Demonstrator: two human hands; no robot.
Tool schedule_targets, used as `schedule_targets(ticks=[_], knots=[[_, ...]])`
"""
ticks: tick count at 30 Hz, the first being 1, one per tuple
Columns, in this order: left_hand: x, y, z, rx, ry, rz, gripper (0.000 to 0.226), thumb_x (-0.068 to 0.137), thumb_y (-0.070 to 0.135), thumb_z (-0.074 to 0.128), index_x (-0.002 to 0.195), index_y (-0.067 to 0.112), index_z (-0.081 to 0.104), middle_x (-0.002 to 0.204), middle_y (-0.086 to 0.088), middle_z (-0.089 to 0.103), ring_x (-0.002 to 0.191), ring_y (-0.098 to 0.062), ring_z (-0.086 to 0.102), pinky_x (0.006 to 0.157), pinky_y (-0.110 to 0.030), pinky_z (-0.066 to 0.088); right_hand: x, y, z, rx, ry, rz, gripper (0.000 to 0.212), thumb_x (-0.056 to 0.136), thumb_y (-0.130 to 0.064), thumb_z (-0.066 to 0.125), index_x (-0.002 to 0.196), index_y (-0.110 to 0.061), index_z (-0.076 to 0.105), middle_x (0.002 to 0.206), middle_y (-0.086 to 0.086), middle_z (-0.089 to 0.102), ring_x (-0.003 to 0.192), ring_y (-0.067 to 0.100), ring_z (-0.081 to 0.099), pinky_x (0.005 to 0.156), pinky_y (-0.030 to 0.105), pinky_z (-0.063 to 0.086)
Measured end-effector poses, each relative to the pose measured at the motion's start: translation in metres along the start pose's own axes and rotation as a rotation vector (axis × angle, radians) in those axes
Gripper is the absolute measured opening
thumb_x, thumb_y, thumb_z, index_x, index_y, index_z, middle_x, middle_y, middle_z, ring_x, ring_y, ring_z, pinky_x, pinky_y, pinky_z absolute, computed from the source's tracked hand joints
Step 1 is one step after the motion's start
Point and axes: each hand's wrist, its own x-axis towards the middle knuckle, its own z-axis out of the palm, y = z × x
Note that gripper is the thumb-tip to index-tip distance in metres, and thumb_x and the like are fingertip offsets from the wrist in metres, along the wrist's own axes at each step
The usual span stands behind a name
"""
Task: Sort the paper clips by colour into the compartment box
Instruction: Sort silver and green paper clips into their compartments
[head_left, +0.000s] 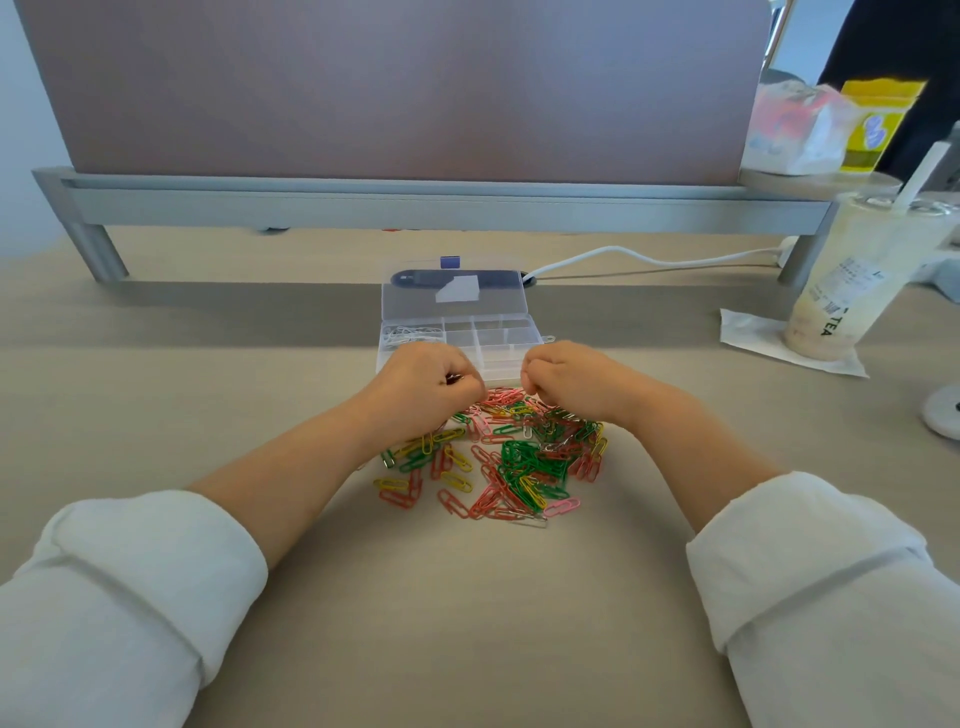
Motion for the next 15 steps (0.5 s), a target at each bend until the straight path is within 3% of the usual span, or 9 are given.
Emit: schedule_targets(ticks=[1, 3, 6, 10, 13, 15], knots=[[0.002, -0.001, 0.001, -0.002, 0.003, -0.018, 0.024, 0.084, 0.012, 0.053, 0.066, 0.007, 0.067, 0.079, -0.004, 0.067, 0.062, -0.009, 0.053, 0.053, -0.013, 0.038, 0.001, 0.002, 0.001, -0.007, 0.025, -0.005, 0.026, 0.096, -0.019, 0.040, 0.073, -0.011, 0.051, 0.065, -0.004, 0.044, 0.058, 0.009, 0.040, 0.052, 0.020, 0.032], [0.004, -0.004, 0.004, -0.004, 0.008, -0.028, 0.029, 0.084, 0.011, 0.052, 0.058, 0.000, 0.057, 0.065, -0.018, 0.058, 0.057, -0.016, 0.046, 0.051, -0.022, 0.034, 0.001, 0.005, 0.004, -0.044, 0.077, -0.041, 0.024, 0.092, -0.033, 0.053, 0.077, -0.013, 0.054, 0.061, -0.007, 0.043, 0.057, 0.006, 0.039, 0.051, 0.021, 0.029], [0.006, -0.002, 0.006, -0.009, 0.027, -0.007, 0.042, 0.084, 0.009, 0.051, 0.047, 0.013, 0.032, 0.051, -0.004, 0.033, 0.049, -0.011, 0.030, 0.049, -0.023, 0.026, 0.001, 0.006, 0.009, -0.066, 0.090, -0.087, 0.015, 0.080, -0.035, 0.069, 0.081, -0.022, 0.062, 0.061, -0.012, 0.039, 0.055, 0.001, 0.037, 0.050, 0.018, 0.026], [0.009, -0.005, 0.006, -0.011, 0.068, 0.018, 0.041, 0.086, 0.012, 0.050, 0.051, 0.019, 0.029, 0.051, 0.004, 0.032, 0.041, -0.006, 0.034, 0.043, -0.015, 0.029, 0.002, 0.004, 0.011, -0.139, 0.051, -0.091, 0.010, 0.080, -0.025, 0.071, 0.086, -0.017, 0.069, 0.060, -0.013, 0.041, 0.055, 0.002, 0.039, 0.050, 0.018, 0.029], [0.011, -0.006, 0.006, 0.062, 0.023, 0.001, 0.027, 0.094, 0.020, 0.043, 0.067, 0.018, 0.038, 0.061, 0.004, 0.042, 0.053, -0.008, 0.038, 0.053, -0.025, 0.032, 0.000, 0.004, 0.008, -0.142, 0.025, -0.084, 0.003, 0.082, -0.019, 0.066, 0.082, -0.018, 0.068, 0.061, -0.013, 0.044, 0.058, 0.002, 0.041, 0.051, 0.018, 0.029], [0.012, -0.006, 0.007, 0.134, -0.047, -0.030, 0.014, 0.098, 0.024, 0.034, 0.090, 0.017, 0.044, 0.068, 0.006, 0.047, 0.061, -0.009, 0.042, 0.058, -0.028, 0.034, -0.001, 0.004, 0.005, -0.140, -0.001, -0.058, 0.005, 0.083, -0.017, 0.063, 0.081, -0.017, 0.068, 0.064, -0.013, 0.049, 0.061, 0.001, 0.043, 0.052, 0.017, 0.030]])
